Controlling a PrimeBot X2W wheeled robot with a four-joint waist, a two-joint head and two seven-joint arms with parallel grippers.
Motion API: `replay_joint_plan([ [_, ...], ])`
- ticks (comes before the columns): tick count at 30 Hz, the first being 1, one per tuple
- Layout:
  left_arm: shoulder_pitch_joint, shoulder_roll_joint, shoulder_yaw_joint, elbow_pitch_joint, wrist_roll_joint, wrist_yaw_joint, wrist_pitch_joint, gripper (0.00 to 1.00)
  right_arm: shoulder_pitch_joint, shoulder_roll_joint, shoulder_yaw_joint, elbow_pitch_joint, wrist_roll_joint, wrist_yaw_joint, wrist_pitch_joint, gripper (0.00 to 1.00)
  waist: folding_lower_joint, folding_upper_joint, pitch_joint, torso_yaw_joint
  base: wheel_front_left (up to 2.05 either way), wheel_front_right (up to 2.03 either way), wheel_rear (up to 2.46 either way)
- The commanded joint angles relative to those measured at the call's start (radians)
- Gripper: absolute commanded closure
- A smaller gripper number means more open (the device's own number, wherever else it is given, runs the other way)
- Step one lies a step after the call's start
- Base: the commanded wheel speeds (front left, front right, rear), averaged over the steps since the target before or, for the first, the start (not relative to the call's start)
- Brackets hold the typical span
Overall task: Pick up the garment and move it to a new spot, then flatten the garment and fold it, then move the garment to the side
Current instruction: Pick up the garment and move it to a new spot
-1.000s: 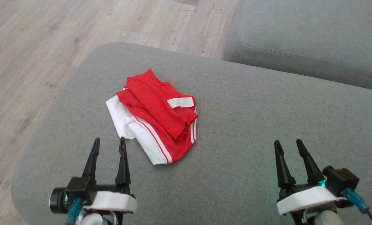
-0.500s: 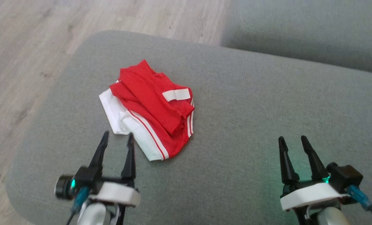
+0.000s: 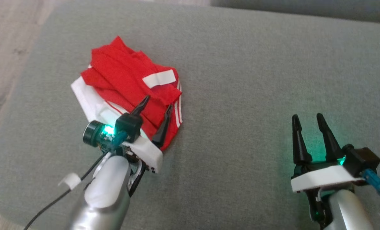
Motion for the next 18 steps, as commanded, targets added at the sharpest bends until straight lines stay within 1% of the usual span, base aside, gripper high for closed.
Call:
replay_joint_plan([
  [1, -0.041, 0.013, 0.025, -0.013, 0.003, -0.001, 0.001, 0.0, -0.029, -0.004, 0.022, -0.032, -0.01, -0.001, -0.011, 0.0, -0.0003, 0.0, 0.029, -0.024, 0.0, 0.0, 0.0],
  [4, -0.08, 0.013, 0.024, 0.04, -0.003, 0.002, 0.004, 0.0, -0.041, -0.004, 0.02, -0.033, -0.01, -0.001, -0.011, 0.0, -0.0003, 0.0, 0.048, -0.041, 0.0, 0.0, 0.0],
  [8, -0.117, 0.012, 0.031, 0.103, -0.007, 0.03, 0.001, 0.0, -0.054, -0.004, 0.011, -0.035, -0.011, -0.001, -0.011, 0.0, -0.0003, 0.0, 0.064, -0.061, 0.0, 0.0, 0.0],
  [14, -0.15, 0.013, 0.035, 0.179, -0.009, 0.067, -0.007, 0.01, -0.054, -0.004, 0.009, -0.034, -0.007, -0.001, -0.011, 0.0, -0.0003, 0.0, 0.067, -0.074, 0.0, 0.0, 0.0],
  [15, -0.158, 0.012, 0.039, 0.192, -0.017, 0.068, -0.021, 1.0, -0.055, -0.004, 0.009, -0.03, -0.006, -0.001, -0.011, 0.0, -0.0003, 0.0, 0.063, -0.074, 0.0, 0.0, 0.0],
  [18, -0.167, 0.013, 0.042, 0.19, -0.024, 0.07, -0.061, 1.0, -0.055, -0.004, 0.011, -0.022, -0.002, -0.001, -0.011, 0.0, -0.0003, 0.0, 0.047, -0.075, 0.0, 0.0, 0.0],
])
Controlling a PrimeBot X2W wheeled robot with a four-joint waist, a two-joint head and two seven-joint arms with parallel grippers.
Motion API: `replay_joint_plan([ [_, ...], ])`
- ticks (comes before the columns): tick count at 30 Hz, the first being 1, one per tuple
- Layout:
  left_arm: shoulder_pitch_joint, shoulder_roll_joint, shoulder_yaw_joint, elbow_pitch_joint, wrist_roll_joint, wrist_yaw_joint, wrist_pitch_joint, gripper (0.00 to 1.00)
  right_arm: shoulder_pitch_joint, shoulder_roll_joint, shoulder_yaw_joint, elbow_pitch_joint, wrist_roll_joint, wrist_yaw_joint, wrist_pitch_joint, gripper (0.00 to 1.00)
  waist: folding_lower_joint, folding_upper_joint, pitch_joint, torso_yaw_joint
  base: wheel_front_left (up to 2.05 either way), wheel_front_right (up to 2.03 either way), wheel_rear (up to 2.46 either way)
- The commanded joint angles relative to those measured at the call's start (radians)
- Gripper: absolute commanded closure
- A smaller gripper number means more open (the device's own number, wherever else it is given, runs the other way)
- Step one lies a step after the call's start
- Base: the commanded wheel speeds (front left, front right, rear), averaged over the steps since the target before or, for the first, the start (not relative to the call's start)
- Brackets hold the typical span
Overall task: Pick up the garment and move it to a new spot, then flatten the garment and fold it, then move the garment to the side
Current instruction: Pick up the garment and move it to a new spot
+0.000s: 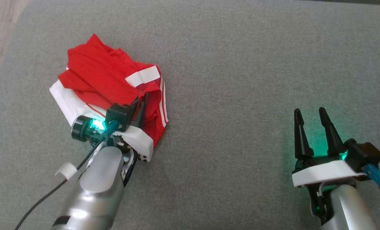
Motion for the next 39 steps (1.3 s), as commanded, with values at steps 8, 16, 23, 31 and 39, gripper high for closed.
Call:
replay_joint_plan([
  [8, -0.069, 0.067, 0.059, -0.201, -0.01, 0.012, -0.073, 1.0, -0.01, -0.003, 0.033, -0.013, 0.03, -0.001, -0.011, 0.0, 0.0, 0.0, -0.085, -0.02, 0.0, 0.0, 0.0],
  [16, -0.162, 0.172, 0.059, -0.541, 0.004, -0.036, -0.048, 1.0, 0.001, -0.003, 0.046, 0.0, 0.071, -0.001, -0.011, 0.0, 0.0, 0.0, -0.14, -0.062, 0.0, 0.0, 0.0],
  [23, -0.242, 0.227, 0.024, -0.711, -0.027, -0.065, 0.104, 1.0, -0.003, -0.003, 0.061, 0.004, 0.105, -0.001, -0.011, 0.0, 0.0, 0.0, -0.153, -0.13, 0.0, 0.0, 0.0],
  [31, -0.289, 0.219, -0.045, -0.74, -0.034, -0.072, 0.169, 1.0, -0.023, -0.003, 0.093, -0.002, 0.133, -0.001, -0.011, 0.0, 0.0, 0.0, -0.138, -0.237, 0.0, 0.0, 0.0],
  [39, -0.368, 0.211, -0.095, -0.694, -0.019, -0.075, 0.19, 1.0, -0.058, -0.003, 0.149, -0.023, 0.17, -0.001, -0.011, 0.0, 0.0, 0.0, -0.065, -0.409, 0.0, 0.0, 0.0],
])
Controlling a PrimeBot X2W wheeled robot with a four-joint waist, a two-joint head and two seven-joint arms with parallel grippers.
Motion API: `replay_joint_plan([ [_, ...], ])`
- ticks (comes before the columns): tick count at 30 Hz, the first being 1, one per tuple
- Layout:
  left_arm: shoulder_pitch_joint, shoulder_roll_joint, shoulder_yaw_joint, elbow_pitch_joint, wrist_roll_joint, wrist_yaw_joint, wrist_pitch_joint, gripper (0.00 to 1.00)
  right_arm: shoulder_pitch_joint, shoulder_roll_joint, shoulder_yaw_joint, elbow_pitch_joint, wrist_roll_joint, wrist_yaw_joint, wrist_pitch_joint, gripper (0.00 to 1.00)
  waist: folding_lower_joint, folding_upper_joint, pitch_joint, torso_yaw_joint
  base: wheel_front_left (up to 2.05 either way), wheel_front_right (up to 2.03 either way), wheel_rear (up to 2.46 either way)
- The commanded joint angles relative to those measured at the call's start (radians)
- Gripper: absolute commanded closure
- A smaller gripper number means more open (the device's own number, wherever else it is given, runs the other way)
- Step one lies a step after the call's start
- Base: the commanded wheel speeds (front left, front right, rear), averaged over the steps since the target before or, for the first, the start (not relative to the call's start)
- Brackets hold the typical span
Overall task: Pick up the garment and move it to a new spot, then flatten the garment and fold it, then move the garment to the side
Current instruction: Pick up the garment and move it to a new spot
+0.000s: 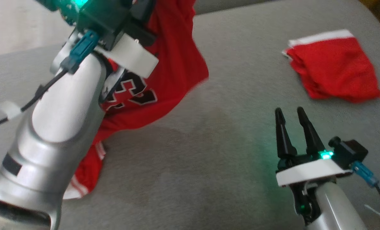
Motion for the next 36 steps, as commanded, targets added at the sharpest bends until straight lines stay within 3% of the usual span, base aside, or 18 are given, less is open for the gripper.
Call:
replay_joint_plan([
  [1, -0.075, 0.026, 0.025, -0.015, 0.011, -0.003, 0.003, 1.0, -0.042, -0.003, 0.03, -0.041, 0.013, -0.001, -0.011, 0.0, -0.0001, 0.0, 0.054, -0.081, 0.0, 0.0, 0.0],
  [7, -0.177, 0.045, -0.052, 0.108, 0.037, -0.005, -0.021, 1.0, -0.066, -0.003, 0.068, -0.063, 0.042, -0.001, -0.011, 0.0, -0.0001, 0.0, 0.123, -0.184, 0.0, 0.0, 0.0],
  [16, -0.334, 0.108, -0.087, 0.495, 0.037, -0.006, -0.016, 1.0, -0.091, -0.003, 0.139, -0.092, 0.087, -0.001, -0.011, 0.0, -0.0001, 0.0, 0.217, -0.279, 0.0, 0.0, 0.0],
  [17, -0.35, 0.109, -0.086, 0.534, 0.038, -0.006, -0.018, 0.79, -0.093, -0.003, 0.147, -0.094, 0.091, -0.001, -0.011, 0.0, -0.0001, 0.0, 0.226, -0.285, 0.0, 0.0, 0.0],
  [18, -0.367, 0.108, -0.086, 0.57, 0.04, -0.003, -0.021, 0.49, -0.095, -0.003, 0.156, -0.095, 0.093, -0.001, -0.011, 0.0, -0.0001, 0.0, 0.236, -0.29, 0.0, 0.0, 0.0],
  [19, -0.381, 0.105, -0.085, 0.604, 0.041, 0.002, -0.024, 0.0, -0.097, -0.003, 0.163, -0.098, 0.096, -0.001, -0.011, 0.0, -0.0001, 0.0, 0.245, -0.294, 0.0, 0.0, 0.0],
  [26, -0.438, 0.077, -0.066, 0.779, 0.027, 0.045, -0.102, 0.0, -0.106, -0.003, 0.178, -0.109, 0.102, -0.001, -0.011, 0.0, -0.0001, 0.0, 0.271, -0.284, 0.0, 0.0, 0.0],
  [32, -0.439, 0.054, -0.04, 0.817, -0.014, 0.045, -0.195, 0.0, -0.111, -0.003, 0.145, -0.107, 0.075, -0.001, -0.011, 0.0, -0.0001, 0.0, 0.251, -0.223, 0.0, 0.0, 0.0],
  [36, -0.41, 0.045, -0.015, 0.795, -0.051, 0.042, -0.241, 0.0, -0.109, -0.003, 0.099, -0.104, 0.035, -0.001, -0.011, 0.0, -0.0001, 0.0, 0.214, -0.14, 0.0, 0.0, 0.0],
])
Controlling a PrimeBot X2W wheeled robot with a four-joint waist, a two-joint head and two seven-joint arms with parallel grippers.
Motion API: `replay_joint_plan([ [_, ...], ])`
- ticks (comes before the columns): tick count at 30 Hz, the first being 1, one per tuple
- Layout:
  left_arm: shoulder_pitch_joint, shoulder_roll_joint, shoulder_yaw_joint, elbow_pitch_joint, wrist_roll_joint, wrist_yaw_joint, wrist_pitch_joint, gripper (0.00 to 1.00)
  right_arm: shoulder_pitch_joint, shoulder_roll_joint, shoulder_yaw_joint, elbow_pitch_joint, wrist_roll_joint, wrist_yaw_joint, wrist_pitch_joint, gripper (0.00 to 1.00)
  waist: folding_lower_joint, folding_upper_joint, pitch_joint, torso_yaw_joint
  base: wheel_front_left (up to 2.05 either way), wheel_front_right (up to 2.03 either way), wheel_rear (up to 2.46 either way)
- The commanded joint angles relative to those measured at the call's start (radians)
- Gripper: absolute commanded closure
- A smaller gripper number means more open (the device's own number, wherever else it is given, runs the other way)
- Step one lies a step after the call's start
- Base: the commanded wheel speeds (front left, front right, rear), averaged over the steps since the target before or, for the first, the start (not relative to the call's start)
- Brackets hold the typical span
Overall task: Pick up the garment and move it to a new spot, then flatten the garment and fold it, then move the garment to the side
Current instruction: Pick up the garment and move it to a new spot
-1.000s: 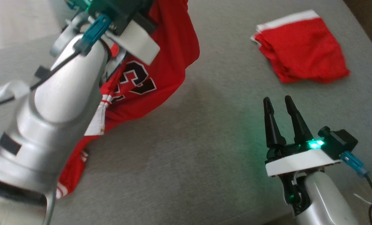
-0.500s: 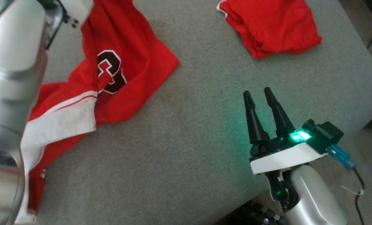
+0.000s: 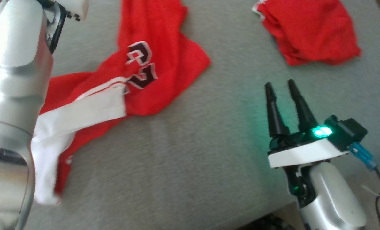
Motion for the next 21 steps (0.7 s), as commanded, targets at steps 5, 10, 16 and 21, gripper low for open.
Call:
replay_joint_plan([
  [5, 0.074, 0.035, 0.069, -0.122, -0.062, 0.008, -0.025, 0.0, -0.005, -0.003, -0.052, -0.015, -0.061, -0.001, -0.011, 0.0, 0.0, 0.0, -0.088, 0.164, 0.0, 0.0, 0.0],
  [10, 0.263, 0.056, 0.156, -0.301, -0.127, 0.063, -0.027, 0.0, 0.01, -0.003, -0.127, 0.005, -0.115, -0.001, -0.011, 0.0, 0.0, 0.0, -0.142, 0.273, 0.0, 0.0, 0.0],
  [16, 0.605, 0.064, 0.185, -0.548, -0.136, 0.142, -0.028, 0.0, 0.045, -0.003, -0.203, 0.026, -0.168, -0.001, -0.011, 0.0, 0.0, 0.0, -0.203, 0.386, 0.0, 0.0, 0.0],
  [21, 0.839, 0.017, 0.189, -0.679, -0.143, 0.202, -0.028, 0.0, 0.083, -0.003, -0.24, 0.044, -0.177, -0.001, -0.011, 0.0, 0.0, 0.0, -0.242, 0.435, 0.0, 0.0, 0.0],
])
